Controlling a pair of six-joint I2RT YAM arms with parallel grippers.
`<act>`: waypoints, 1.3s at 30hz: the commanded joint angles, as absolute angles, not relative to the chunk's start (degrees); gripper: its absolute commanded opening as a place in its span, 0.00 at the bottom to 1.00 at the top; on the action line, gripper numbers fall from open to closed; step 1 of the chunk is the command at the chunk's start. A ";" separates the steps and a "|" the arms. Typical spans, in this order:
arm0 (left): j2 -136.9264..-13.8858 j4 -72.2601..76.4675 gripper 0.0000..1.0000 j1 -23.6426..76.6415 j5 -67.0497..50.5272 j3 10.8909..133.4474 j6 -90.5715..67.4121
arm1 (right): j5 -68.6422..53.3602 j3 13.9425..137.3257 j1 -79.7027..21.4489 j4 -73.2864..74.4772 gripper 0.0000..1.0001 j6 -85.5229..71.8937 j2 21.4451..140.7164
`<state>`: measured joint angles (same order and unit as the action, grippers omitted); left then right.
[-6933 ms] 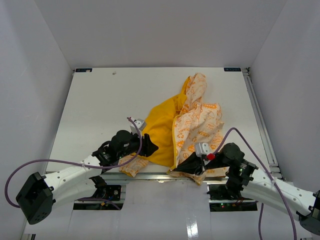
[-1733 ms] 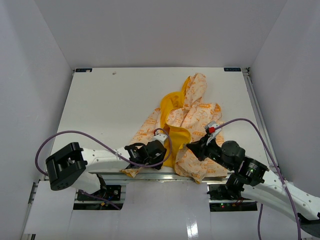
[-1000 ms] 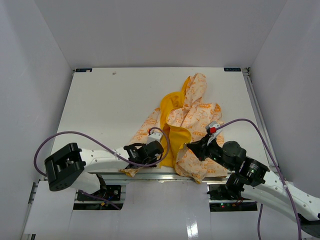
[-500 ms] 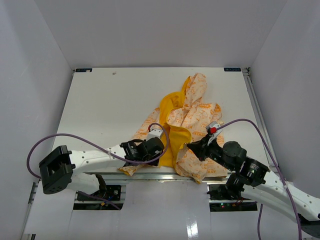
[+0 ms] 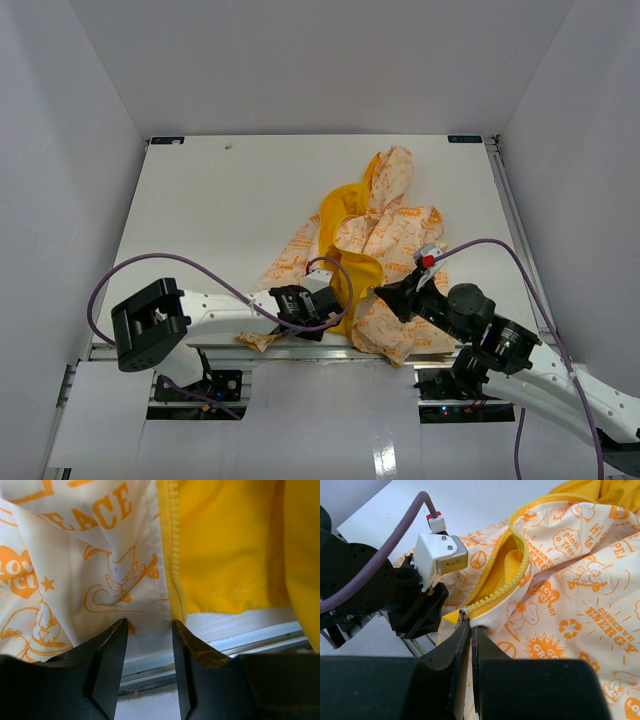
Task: Zip up the jacket
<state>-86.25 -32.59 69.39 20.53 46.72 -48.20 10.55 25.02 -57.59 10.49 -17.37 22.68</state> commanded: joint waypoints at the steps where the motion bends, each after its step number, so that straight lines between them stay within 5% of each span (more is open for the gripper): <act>1: -86.23 -32.48 0.54 69.60 22.54 47.94 -50.24 | 10.98 24.79 -57.49 8.79 0.08 -16.52 21.97; 18: -84.69 -29.53 0.49 69.61 24.56 45.18 -49.63 | 10.67 24.65 -57.48 8.79 0.08 -16.52 21.57; 32: -79.02 -28.09 0.03 69.61 24.52 41.83 -50.60 | 10.49 24.68 -57.57 8.77 0.08 -16.52 21.73; 39: -68.83 -18.28 0.00 69.54 22.22 36.57 -45.18 | 7.83 24.68 -57.48 7.77 0.08 -15.73 23.43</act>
